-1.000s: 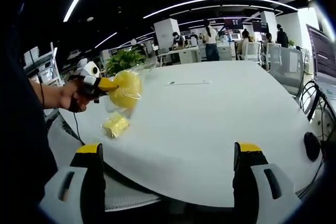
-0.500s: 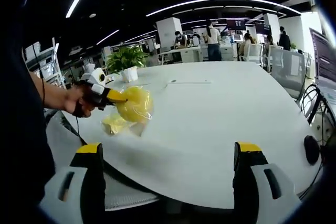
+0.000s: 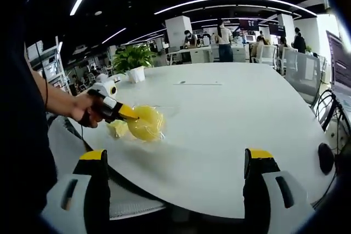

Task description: Compare the silicone blocks by pressing each to a similar depth, holding the contact briefly, and releasing to observe deformation and rebound differences across the visible hardness samples.

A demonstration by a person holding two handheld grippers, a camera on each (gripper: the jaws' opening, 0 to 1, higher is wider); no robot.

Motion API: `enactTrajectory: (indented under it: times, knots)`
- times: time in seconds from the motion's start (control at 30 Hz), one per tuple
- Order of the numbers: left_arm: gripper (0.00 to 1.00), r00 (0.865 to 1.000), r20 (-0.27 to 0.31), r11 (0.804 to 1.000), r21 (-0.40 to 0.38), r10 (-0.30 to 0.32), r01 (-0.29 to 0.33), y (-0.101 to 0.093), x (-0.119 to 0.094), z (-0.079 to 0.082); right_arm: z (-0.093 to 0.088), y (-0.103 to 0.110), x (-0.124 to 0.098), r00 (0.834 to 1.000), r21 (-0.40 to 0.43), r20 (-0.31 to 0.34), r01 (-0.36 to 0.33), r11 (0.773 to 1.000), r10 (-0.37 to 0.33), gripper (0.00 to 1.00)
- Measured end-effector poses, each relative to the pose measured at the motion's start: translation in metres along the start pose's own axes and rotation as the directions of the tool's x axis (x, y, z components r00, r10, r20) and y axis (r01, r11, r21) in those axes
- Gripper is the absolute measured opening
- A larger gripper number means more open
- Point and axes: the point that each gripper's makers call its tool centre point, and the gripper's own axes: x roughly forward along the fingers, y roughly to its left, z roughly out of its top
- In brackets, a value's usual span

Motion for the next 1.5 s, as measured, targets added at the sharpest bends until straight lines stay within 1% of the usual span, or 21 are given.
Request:
enactTrajectory:
  times: [0.13, 0.33, 0.5, 0.67, 0.8, 0.83, 0.87, 0.97, 1.0, 1.03, 1.07, 1.1, 1.13, 1.17, 1.23, 1.5]
  knots:
    - [0.01, 0.998, -0.036, 0.998, -0.045, 0.045, -0.047, 0.012, 0.004, -0.007, 0.0, -0.001, -0.002, 1.0, -0.004, 0.001, 0.002, 1.0, -0.002, 0.97]
    - [0.01, 0.993, -0.083, 0.993, -0.071, 0.088, -0.094, 0.026, 0.008, -0.015, 0.001, -0.001, 0.0, 1.0, -0.005, -0.003, 0.001, 1.0, -0.001, 0.97]
    - [0.01, 0.99, -0.092, 0.987, -0.112, 0.103, -0.113, 0.033, 0.011, -0.015, 0.0, 0.003, 0.004, 1.0, 0.0, -0.007, -0.011, 1.0, 0.011, 0.97]
    - [0.02, 0.985, -0.112, 0.986, -0.095, 0.13, -0.141, 0.038, 0.014, -0.019, -0.001, 0.007, 0.004, 1.0, 0.004, -0.011, -0.019, 1.0, 0.019, 0.97]
    - [0.02, 0.981, -0.114, 0.981, -0.103, 0.154, -0.166, 0.046, 0.014, -0.021, -0.002, 0.005, 0.003, 1.0, 0.004, -0.017, -0.018, 1.0, 0.018, 0.97]
    - [0.02, 0.985, -0.113, 0.979, -0.136, 0.134, -0.149, 0.043, 0.016, -0.021, -0.003, 0.004, 0.004, 1.0, 0.005, -0.02, -0.018, 1.0, 0.018, 0.97]
    - [0.03, 0.983, -0.109, 0.979, -0.127, 0.146, -0.159, 0.047, 0.016, -0.019, -0.003, 0.004, 0.004, 1.0, 0.006, -0.02, -0.019, 1.0, 0.019, 0.97]
    - [0.03, 0.982, -0.104, 0.979, -0.112, 0.157, -0.169, 0.048, 0.016, -0.015, -0.002, 0.005, 0.006, 1.0, 0.006, -0.021, -0.022, 1.0, 0.022, 0.97]
    - [0.04, 0.98, -0.1, 0.975, -0.123, 0.172, -0.183, 0.052, 0.016, -0.014, 0.0, 0.006, 0.007, 1.0, 0.011, -0.017, -0.024, 1.0, 0.024, 0.97]
    - [0.04, 0.976, -0.096, 0.972, -0.114, 0.193, -0.204, 0.056, 0.015, -0.013, 0.001, 0.006, 0.007, 1.0, 0.013, -0.012, -0.026, 1.0, 0.026, 0.97]
    - [0.05, 0.972, -0.097, 0.973, -0.055, 0.216, -0.222, 0.06, 0.014, -0.013, 0.001, 0.006, 0.007, 1.0, 0.013, -0.011, -0.026, 1.0, 0.026, 0.97]
    - [0.06, 0.971, -0.098, 0.976, 0.004, 0.217, -0.218, 0.059, 0.014, -0.013, 0.001, 0.006, 0.007, 1.0, 0.011, -0.01, -0.027, 1.0, 0.027, 0.96]
    - [0.06, 0.964, -0.098, 0.969, 0.04, 0.247, -0.244, 0.061, 0.014, -0.015, 0.001, 0.006, 0.007, 1.0, 0.011, -0.01, -0.028, 1.0, 0.028, 0.97]
    - [0.06, 0.966, -0.1, 0.972, 0.019, 0.237, -0.236, 0.058, 0.015, -0.017, 0.001, 0.005, 0.008, 1.0, 0.013, -0.013, -0.028, 1.0, 0.028, 0.97]
    - [0.06, 0.965, -0.1, 0.97, 0.011, 0.242, -0.242, 0.061, 0.014, -0.017, 0.0, 0.004, 0.008, 1.0, 0.014, -0.015, -0.027, 1.0, 0.027, 0.97]
    - [0.08, 0.961, -0.099, 0.966, 0.041, 0.258, -0.255, 0.063, 0.014, -0.015, 0.001, 0.003, 0.008, 1.0, 0.018, -0.008, -0.03, 0.999, 0.03, 0.96]
